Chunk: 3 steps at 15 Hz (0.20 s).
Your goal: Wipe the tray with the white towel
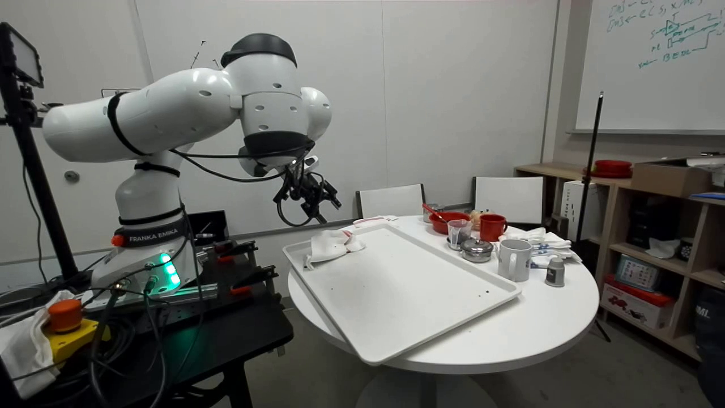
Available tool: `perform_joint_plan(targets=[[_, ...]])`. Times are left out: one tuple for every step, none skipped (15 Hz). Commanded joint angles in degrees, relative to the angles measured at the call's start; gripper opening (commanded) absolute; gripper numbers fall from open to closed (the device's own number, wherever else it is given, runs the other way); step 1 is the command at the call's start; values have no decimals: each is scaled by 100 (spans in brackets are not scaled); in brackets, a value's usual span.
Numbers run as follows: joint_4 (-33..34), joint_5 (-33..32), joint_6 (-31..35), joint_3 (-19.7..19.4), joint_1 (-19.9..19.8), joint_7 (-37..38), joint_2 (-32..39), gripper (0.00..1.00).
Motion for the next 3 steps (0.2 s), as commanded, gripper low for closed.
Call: perform_joint_plan(targets=[[9,83,80,-5,23,47,112,100],[9,83,80,-5,23,47,112,100],[9,83,80,-6,23,47,112,100]])
